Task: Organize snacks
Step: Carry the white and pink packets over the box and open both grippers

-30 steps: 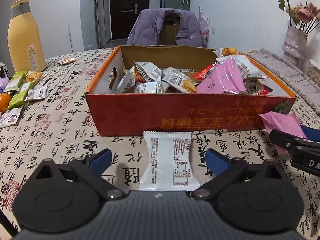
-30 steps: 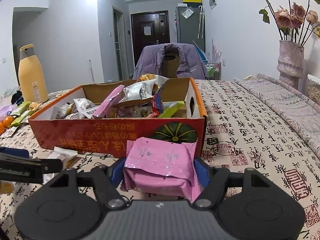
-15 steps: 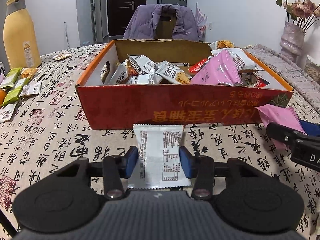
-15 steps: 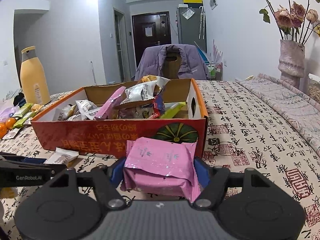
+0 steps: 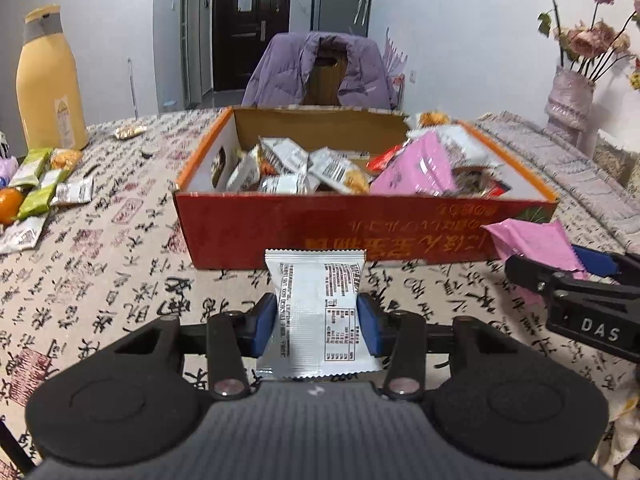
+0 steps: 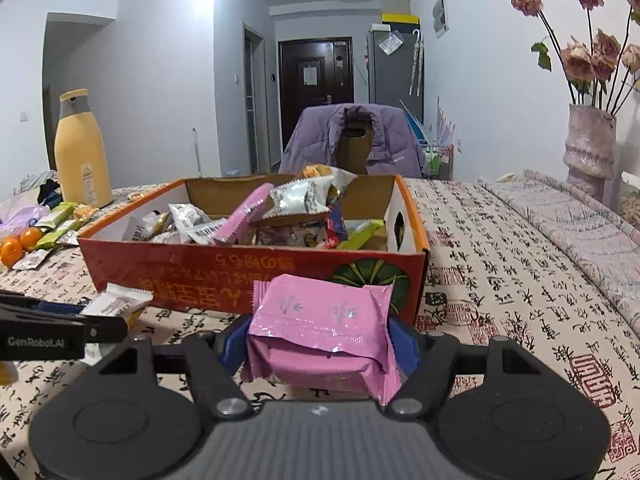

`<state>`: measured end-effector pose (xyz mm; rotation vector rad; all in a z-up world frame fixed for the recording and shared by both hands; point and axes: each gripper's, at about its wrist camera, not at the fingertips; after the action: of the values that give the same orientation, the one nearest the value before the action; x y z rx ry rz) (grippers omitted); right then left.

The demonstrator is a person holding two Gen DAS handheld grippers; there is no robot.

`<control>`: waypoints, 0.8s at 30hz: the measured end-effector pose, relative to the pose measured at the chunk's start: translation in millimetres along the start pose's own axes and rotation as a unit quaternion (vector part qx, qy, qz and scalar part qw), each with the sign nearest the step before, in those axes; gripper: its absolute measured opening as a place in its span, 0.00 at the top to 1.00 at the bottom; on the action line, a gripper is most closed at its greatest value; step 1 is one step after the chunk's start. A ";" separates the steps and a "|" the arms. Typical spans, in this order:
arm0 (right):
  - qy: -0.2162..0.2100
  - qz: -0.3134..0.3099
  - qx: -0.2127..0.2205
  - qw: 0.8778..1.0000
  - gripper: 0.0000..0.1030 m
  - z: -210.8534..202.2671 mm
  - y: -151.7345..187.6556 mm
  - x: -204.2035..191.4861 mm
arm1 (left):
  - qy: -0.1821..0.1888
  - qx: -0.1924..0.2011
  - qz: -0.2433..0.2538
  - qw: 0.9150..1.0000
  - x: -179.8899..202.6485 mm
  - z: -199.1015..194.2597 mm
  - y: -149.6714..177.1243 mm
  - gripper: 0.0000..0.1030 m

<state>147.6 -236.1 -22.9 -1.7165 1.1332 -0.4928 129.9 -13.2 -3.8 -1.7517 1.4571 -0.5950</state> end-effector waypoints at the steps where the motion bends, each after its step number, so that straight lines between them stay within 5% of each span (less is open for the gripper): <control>1: -0.001 0.000 0.002 1.000 0.32 -2.2 -0.4 -0.9 | 0.002 0.006 -0.001 1.000 -1.0 -4.0 -1.1 0.57; 10: -0.012 -0.016 0.033 0.999 0.32 -20.7 -14.8 -15.5 | 0.010 0.055 -0.013 0.998 -9.9 -31.8 -15.1 0.57; 24: -0.022 -0.050 0.079 0.995 0.32 -4.7 -81.8 -30.7 | 0.011 0.125 -0.034 0.992 -22.4 -38.0 -71.0 0.57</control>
<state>167.0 -205.4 56.7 -1.6433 0.9545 -0.5868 138.8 2.3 77.9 -1.6062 1.2813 -0.7984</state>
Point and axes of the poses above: each gripper's, at about its wrist camera, not at the fingertips, and z roughly the way its jaws point, x to its right, y to its underside, and after that the axes turned 15 degrees about -y, right-handed
